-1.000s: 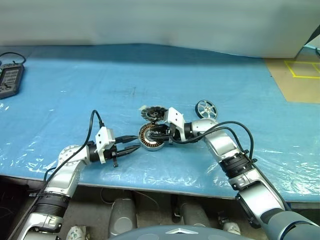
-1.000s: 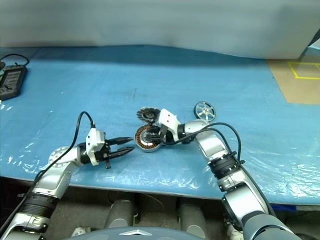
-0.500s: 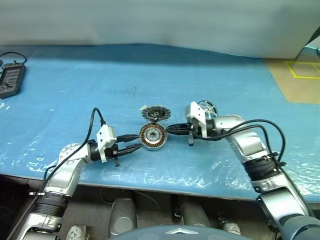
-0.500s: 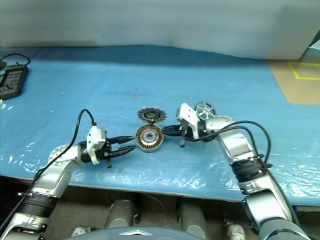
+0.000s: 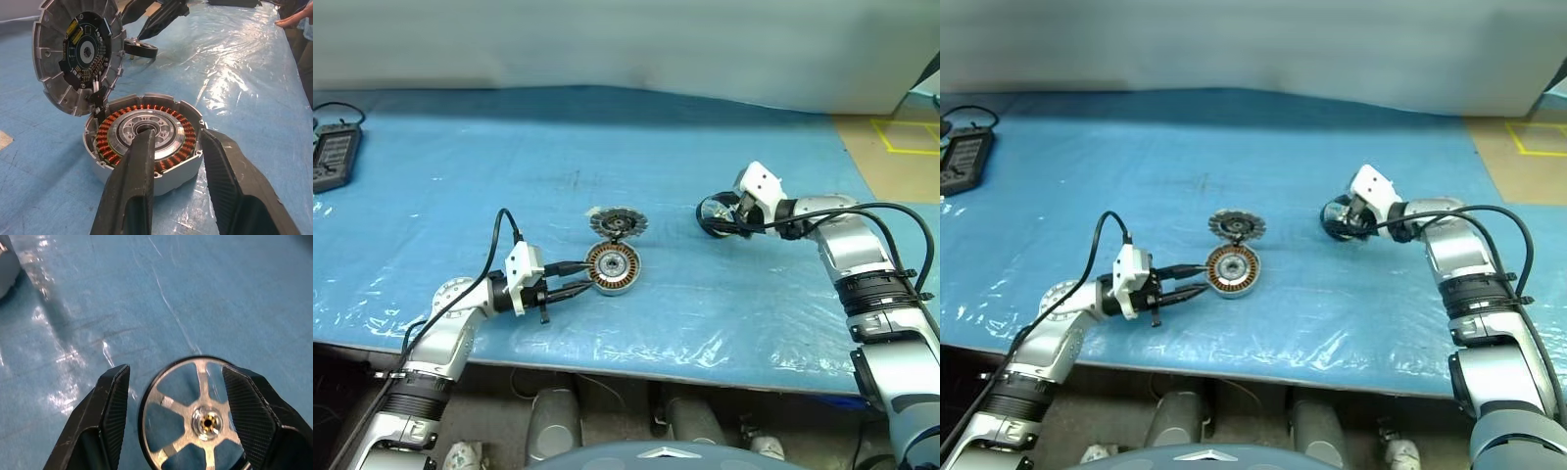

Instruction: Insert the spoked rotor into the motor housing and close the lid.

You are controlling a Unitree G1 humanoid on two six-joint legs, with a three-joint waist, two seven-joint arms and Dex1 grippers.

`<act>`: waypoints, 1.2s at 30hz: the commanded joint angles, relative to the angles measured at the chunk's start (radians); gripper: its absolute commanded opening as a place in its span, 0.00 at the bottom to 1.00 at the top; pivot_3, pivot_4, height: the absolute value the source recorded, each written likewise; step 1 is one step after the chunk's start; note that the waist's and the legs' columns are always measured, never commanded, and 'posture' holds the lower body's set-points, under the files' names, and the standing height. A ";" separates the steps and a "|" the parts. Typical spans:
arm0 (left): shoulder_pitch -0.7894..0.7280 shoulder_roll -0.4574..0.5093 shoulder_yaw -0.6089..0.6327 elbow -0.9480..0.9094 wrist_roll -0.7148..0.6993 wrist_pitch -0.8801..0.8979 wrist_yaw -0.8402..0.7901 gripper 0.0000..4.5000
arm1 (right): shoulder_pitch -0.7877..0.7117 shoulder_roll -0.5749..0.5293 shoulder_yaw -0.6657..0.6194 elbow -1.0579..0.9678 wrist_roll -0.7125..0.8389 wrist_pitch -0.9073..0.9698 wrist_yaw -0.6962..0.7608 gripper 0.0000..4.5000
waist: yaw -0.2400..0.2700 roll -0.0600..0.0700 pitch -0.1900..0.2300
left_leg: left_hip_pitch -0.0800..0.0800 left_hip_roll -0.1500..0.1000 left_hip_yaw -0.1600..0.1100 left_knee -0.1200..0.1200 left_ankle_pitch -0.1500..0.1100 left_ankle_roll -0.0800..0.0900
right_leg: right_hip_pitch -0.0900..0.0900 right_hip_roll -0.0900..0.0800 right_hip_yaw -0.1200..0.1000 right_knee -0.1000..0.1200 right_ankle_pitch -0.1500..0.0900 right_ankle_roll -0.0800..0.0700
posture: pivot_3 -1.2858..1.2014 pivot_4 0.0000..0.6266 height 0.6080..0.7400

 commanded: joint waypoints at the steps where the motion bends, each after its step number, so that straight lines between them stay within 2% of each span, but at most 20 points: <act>1: 0.006 0.002 0.014 -0.020 -0.002 -0.020 0.000 0.34 | -0.020 -0.019 -0.019 0.021 -0.018 -0.027 -0.013 0.64 | -0.001 0.000 0.000 | 0.000 0.000 0.000 0.000 0.000 0.000 | 0.000 0.000 0.000 0.000 0.000 0.000 | 0.52 0.24 1.00; 12: 0.010 -0.006 0.004 0.014 0.010 -0.054 -0.009 0.34 | -0.061 -0.022 -0.039 0.173 -0.049 -0.066 -0.077 0.64 | 0.000 0.000 0.000 | 0.000 0.000 0.000 0.001 0.000 0.000 | 0.000 0.000 0.000 0.002 0.000 0.000 | 0.52 0.24 1.00; 29: 0.019 -0.007 0.006 0.018 0.020 -0.071 -0.002 0.34 | -0.044 0.034 -0.009 0.181 -0.066 -0.074 -0.047 0.64 | 0.000 0.000 0.000 | 0.000 0.000 0.000 0.002 0.000 0.000 | 0.000 0.000 0.000 0.002 0.000 0.000 | 0.52 0.24 1.00; 32: 0.017 -0.001 0.004 -0.023 0.015 -0.041 0.014 0.34 | -0.033 0.051 -0.010 0.185 -0.055 -0.063 -0.030 0.53 | -0.001 0.000 0.000 | 0.000 0.000 0.000 0.002 0.000 0.000 | 0.000 0.000 0.000 0.002 0.000 0.000 | 0.52 0.24 1.00; 35: 0.013 0.005 0.007 -0.054 0.009 -0.013 0.024 0.34 | -0.023 0.061 -0.013 0.177 -0.054 -0.059 -0.030 0.32 | -0.001 -0.001 -0.001 | 0.000 0.001 0.000 0.002 0.000 0.000 | 0.000 0.000 0.000 0.002 0.000 0.000 | 0.52 0.24 1.00; 36: 0.012 0.008 0.009 -0.065 0.007 -0.003 0.027 0.34 | -0.019 0.063 -0.018 0.166 -0.047 -0.056 -0.029 0.29 | -0.001 -0.002 -0.002 | 0.001 0.001 0.000 0.002 0.000 0.000 | 0.001 0.000 0.000 0.002 0.000 0.000 | 0.52 0.24 1.00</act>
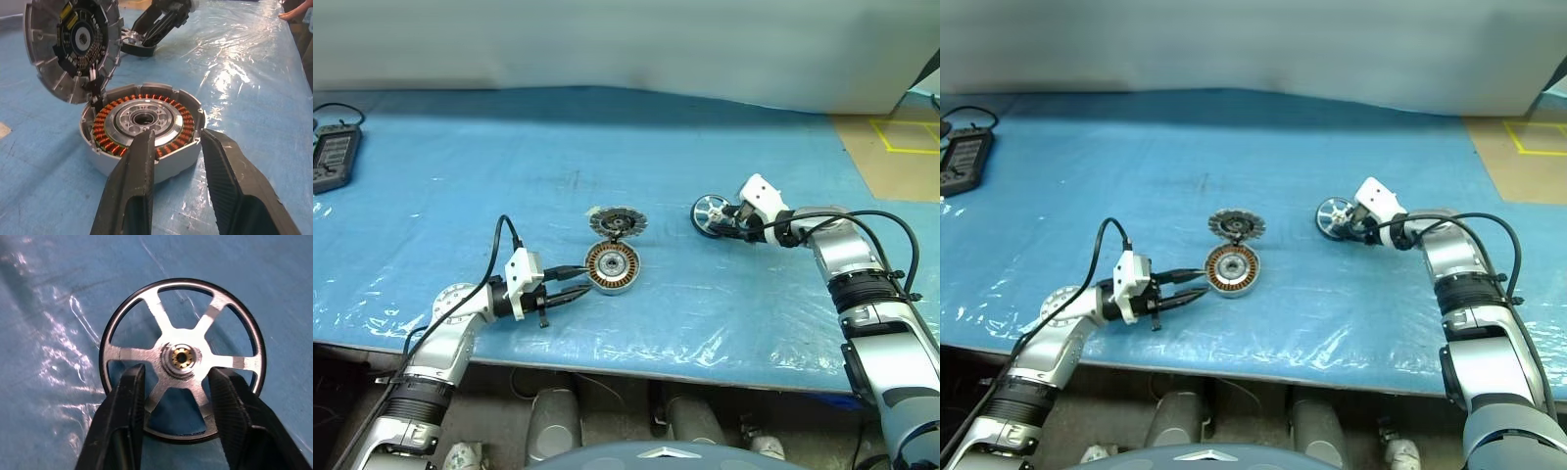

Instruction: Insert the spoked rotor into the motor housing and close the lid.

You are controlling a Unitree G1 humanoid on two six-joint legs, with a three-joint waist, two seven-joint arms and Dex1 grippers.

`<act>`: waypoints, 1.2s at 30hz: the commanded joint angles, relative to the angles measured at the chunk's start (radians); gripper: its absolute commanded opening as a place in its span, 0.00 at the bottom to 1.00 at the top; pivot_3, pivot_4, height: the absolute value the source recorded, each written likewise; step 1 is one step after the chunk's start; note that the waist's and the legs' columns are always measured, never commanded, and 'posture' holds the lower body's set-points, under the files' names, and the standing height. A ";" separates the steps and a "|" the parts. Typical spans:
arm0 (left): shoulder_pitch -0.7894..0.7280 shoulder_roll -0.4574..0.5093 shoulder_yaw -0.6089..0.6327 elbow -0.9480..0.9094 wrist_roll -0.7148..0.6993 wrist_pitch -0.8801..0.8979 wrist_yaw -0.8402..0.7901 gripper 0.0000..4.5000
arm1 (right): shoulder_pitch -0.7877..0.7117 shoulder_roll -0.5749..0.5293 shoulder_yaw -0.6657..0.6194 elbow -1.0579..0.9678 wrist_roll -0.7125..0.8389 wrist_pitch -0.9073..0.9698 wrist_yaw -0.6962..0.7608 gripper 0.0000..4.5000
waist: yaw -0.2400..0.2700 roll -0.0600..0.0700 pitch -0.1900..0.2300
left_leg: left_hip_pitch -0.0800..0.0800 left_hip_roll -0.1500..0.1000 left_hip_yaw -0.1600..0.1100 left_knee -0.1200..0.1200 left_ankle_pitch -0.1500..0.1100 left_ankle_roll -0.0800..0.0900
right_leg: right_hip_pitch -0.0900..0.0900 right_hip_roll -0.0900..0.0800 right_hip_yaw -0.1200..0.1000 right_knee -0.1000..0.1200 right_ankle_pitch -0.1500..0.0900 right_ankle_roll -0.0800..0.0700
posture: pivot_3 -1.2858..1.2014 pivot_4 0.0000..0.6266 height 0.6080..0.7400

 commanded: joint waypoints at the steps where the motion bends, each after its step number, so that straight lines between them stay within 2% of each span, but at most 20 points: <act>1: -0.002 0.015 0.013 -0.072 -0.017 0.033 0.012 0.34 | 0.021 0.010 -0.016 -0.034 0.021 0.008 0.009 0.26 | 0.000 -0.002 -0.001 | 0.000 0.000 0.000 0.000 0.000 0.000 | 0.001 0.000 0.000 0.000 0.000 0.000 | 0.52 0.24 1.00; 8: 0.004 0.032 0.027 -0.108 -0.032 0.074 0.014 0.34 | 0.082 0.011 -0.087 -0.221 0.200 0.076 0.156 0.26 | 0.001 -0.001 -0.001 | 0.000 0.000 0.000 0.000 0.000 0.000 | 0.000 0.000 0.000 0.000 0.000 0.000 | 0.52 0.24 1.00; 11: 0.012 0.036 0.029 -0.093 -0.034 0.064 0.002 0.34 | 0.139 -0.016 -0.076 -0.350 0.280 0.170 0.250 0.26 | 0.002 -0.001 -0.001 | -0.001 0.000 0.000 -0.001 0.000 0.000 | -0.001 0.000 0.000 0.000 0.000 0.000 | 0.52 0.24 1.00; 18: 0.021 0.024 0.027 -0.004 -0.023 -0.015 -0.038 0.34 | 0.193 -0.010 -0.035 -0.514 0.353 0.253 0.331 0.26 | 0.002 -0.001 -0.001 | 0.000 0.000 0.000 -0.001 0.000 0.000 | -0.001 0.000 0.000 -0.001 0.000 0.000 | 0.52 0.24 1.00; 25: 0.023 0.004 0.022 0.083 -0.009 -0.103 -0.059 0.34 | 0.195 0.058 0.042 -0.608 0.367 0.296 0.312 0.26 | 0.002 -0.001 -0.001 | -0.001 0.001 0.000 -0.002 0.000 0.000 | -0.001 0.000 0.000 -0.002 0.000 0.000 | 0.52 0.24 1.00; 36: 0.019 -0.012 0.018 0.092 -0.005 -0.128 -0.051 0.34 | 0.086 0.194 0.113 -0.484 0.309 0.257 0.254 0.26 | 0.001 -0.001 -0.001 | -0.001 0.001 0.000 -0.002 0.000 0.000 | -0.001 0.000 0.000 -0.002 0.000 0.000 | 0.52 0.24 1.00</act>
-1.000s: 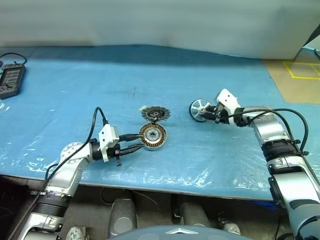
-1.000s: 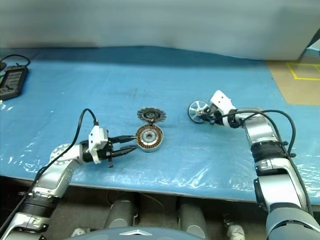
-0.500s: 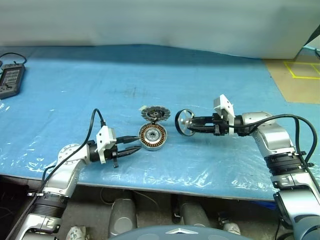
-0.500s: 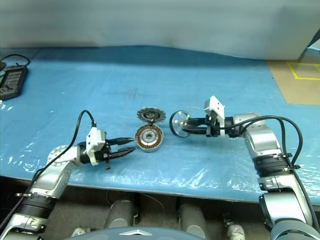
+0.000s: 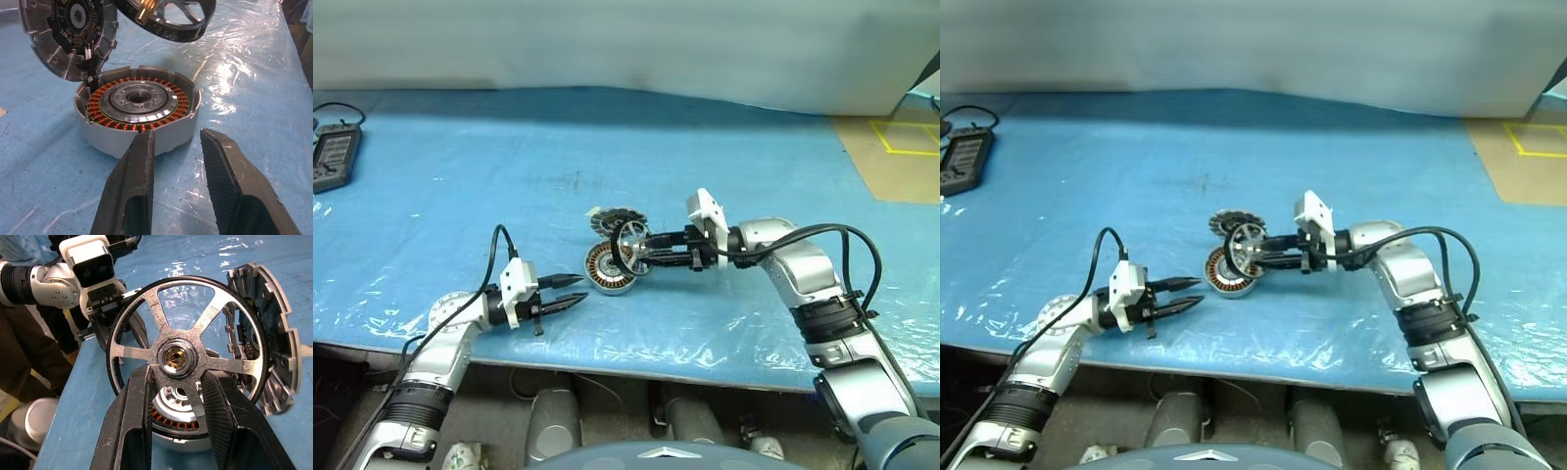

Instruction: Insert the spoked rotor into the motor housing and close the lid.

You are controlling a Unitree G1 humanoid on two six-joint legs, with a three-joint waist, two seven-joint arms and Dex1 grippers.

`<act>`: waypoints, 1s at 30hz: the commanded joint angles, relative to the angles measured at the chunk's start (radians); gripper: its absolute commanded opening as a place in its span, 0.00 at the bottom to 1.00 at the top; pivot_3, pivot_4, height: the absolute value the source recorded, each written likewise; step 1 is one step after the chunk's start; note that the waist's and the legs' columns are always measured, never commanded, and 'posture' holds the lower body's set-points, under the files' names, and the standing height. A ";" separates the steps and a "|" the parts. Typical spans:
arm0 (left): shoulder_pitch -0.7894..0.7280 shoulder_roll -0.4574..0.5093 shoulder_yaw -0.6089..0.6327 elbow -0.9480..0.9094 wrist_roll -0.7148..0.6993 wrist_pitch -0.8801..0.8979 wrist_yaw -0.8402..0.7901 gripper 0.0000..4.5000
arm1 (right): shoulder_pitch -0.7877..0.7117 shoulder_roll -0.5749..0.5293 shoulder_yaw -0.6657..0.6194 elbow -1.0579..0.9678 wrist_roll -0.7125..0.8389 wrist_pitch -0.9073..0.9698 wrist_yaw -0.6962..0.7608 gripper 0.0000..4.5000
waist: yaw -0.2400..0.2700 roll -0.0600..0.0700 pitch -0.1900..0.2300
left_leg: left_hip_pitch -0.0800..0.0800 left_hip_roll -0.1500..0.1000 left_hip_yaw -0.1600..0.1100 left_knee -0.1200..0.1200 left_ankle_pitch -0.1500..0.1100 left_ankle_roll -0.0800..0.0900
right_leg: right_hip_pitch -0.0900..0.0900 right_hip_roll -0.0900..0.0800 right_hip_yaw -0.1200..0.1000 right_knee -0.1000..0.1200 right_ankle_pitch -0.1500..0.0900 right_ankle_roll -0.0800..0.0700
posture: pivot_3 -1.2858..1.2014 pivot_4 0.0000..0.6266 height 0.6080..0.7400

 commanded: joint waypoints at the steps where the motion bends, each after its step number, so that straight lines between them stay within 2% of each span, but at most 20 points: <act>1: -0.003 0.001 0.012 -0.043 -0.007 0.000 0.010 0.34 | -0.028 0.022 0.029 0.024 -0.018 -0.033 0.005 0.26 | 0.000 0.000 0.000 | 0.000 0.000 0.000 0.000 0.000 0.000 | 0.000 0.000 0.000 0.000 0.000 0.000 | 0.52 0.24 1.00; 14: -0.014 0.022 0.018 -0.218 -0.031 0.158 0.083 0.34 | -0.054 0.072 0.056 0.137 -0.080 -0.094 -0.015 0.26 | -0.002 0.000 0.000 | 0.000 0.000 0.000 0.000 0.000 0.000 | 0.000 0.000 0.000 0.000 0.000 0.000 | 0.52 0.24 1.00; 30: 0.014 0.027 0.015 -0.183 -0.023 0.138 0.070 0.34 | -0.037 0.037 0.064 0.086 -0.086 -0.070 0.016 0.26 | 0.000 0.000 0.000 | 0.000 0.000 0.000 0.000 0.000 0.000 | 0.000 0.000 0.000 0.000 0.000 0.000 | 0.52 0.24 1.00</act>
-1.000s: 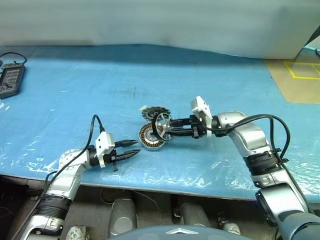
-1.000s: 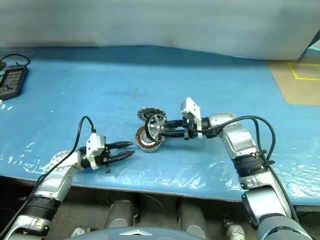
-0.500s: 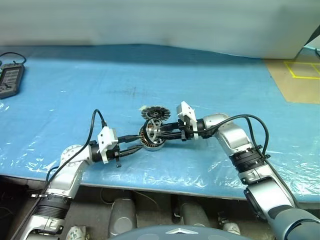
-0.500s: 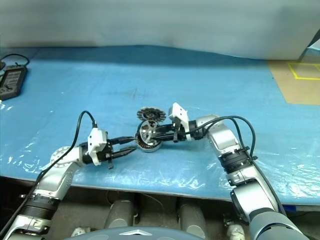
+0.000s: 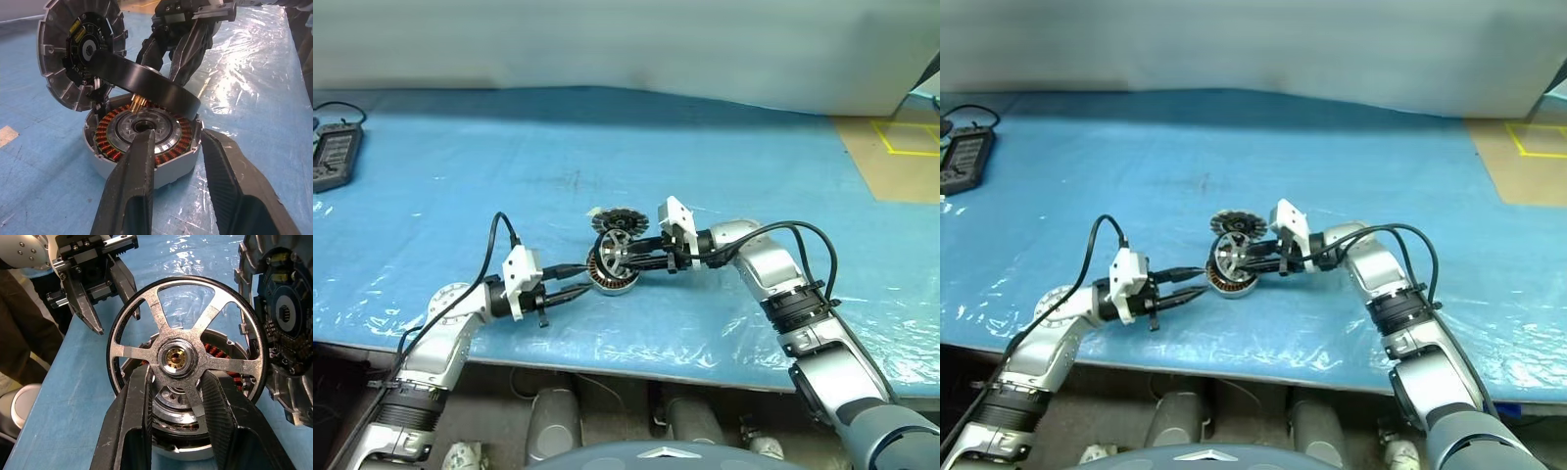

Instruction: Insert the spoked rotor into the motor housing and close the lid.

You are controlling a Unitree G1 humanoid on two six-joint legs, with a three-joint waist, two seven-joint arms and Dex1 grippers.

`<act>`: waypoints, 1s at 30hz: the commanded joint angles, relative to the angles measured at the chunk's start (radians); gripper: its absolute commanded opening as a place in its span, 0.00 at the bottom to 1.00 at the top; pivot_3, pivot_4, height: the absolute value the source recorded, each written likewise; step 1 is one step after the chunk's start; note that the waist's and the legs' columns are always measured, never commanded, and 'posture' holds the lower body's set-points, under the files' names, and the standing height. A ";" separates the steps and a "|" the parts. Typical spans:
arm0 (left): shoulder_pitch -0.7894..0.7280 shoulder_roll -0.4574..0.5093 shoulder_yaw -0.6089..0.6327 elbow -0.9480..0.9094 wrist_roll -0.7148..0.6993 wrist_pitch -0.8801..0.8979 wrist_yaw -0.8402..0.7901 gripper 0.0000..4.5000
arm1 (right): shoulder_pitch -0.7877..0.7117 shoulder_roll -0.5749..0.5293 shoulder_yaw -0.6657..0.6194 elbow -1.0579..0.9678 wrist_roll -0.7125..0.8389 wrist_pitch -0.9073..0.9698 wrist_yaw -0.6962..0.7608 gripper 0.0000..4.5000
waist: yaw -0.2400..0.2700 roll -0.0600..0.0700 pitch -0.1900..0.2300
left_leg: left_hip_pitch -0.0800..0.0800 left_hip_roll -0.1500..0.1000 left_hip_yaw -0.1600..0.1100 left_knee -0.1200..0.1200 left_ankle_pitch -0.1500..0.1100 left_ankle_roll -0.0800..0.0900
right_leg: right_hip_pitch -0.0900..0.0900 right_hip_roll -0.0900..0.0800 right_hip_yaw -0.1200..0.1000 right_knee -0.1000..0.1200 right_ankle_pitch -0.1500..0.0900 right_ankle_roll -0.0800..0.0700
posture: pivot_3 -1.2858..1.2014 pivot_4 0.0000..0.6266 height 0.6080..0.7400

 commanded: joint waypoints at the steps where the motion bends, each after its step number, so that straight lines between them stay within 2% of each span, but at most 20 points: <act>1: 0.004 -0.004 0.010 0.002 -0.002 -0.026 -0.007 0.34 | 0.003 -0.017 -0.003 -0.056 0.010 0.012 0.014 0.26 | 0.000 0.000 0.000 | 0.000 0.000 0.000 0.000 0.000 0.000 | 0.000 0.000 0.000 0.000 0.000 0.000 | 0.52 0.24 1.00; 20: 0.020 -0.011 0.012 0.052 0.004 -0.073 -0.024 0.34 | 0.002 -0.024 0.007 -0.056 0.004 0.029 0.016 0.26 | 0.000 0.000 0.000 | 0.000 0.000 0.000 0.000 0.000 0.000 | 0.000 0.000 0.000 0.000 0.000 0.000 | 0.52 0.24 1.00; 25: 0.017 -0.010 0.012 0.064 0.003 -0.080 -0.027 0.34 | 0.003 -0.019 -0.001 -0.055 -0.003 0.013 0.000 0.59 | 0.000 0.000 0.000 | 0.000 0.000 0.000 0.000 0.000 0.000 | 0.000 0.000 0.000 0.000 0.000 0.000 | 0.52 0.24 1.00; 30: 0.017 -0.008 0.014 0.062 -0.001 -0.076 -0.028 0.34 | 0.006 -0.019 -0.018 -0.072 0.019 0.025 0.002 0.59 | 0.000 0.000 0.000 | 0.000 0.000 0.000 0.000 0.000 0.000 | 0.000 0.000 0.000 0.000 0.000 0.000 | 0.52 0.24 1.00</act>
